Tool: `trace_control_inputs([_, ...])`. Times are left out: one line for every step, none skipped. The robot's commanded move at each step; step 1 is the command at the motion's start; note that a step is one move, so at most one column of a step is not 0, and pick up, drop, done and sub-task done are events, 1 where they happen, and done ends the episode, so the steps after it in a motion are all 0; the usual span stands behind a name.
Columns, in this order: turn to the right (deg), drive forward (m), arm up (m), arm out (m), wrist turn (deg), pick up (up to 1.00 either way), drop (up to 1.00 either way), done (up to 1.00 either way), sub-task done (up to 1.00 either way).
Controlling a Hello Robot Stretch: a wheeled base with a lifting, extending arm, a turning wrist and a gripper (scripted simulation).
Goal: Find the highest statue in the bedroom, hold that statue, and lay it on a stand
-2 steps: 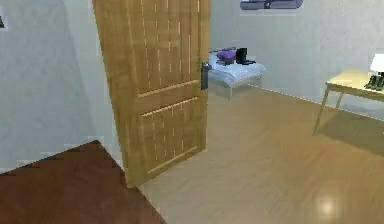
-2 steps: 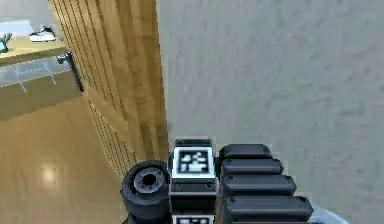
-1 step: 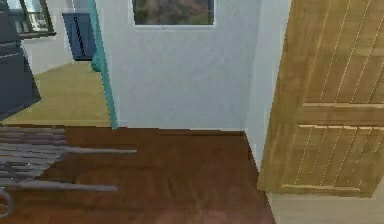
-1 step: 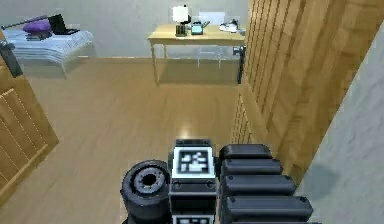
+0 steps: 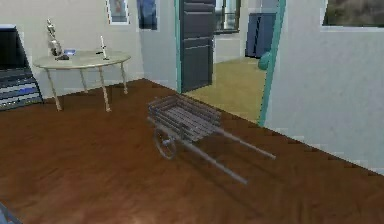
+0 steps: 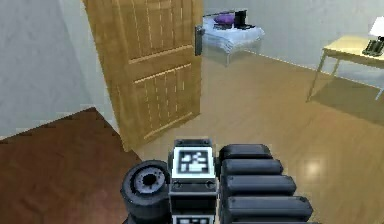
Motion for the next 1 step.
trace_control_inputs([-45.0, 0.00, 0.00, 0.00, 0.0, 0.00, 0.00, 0.00, 0.00])
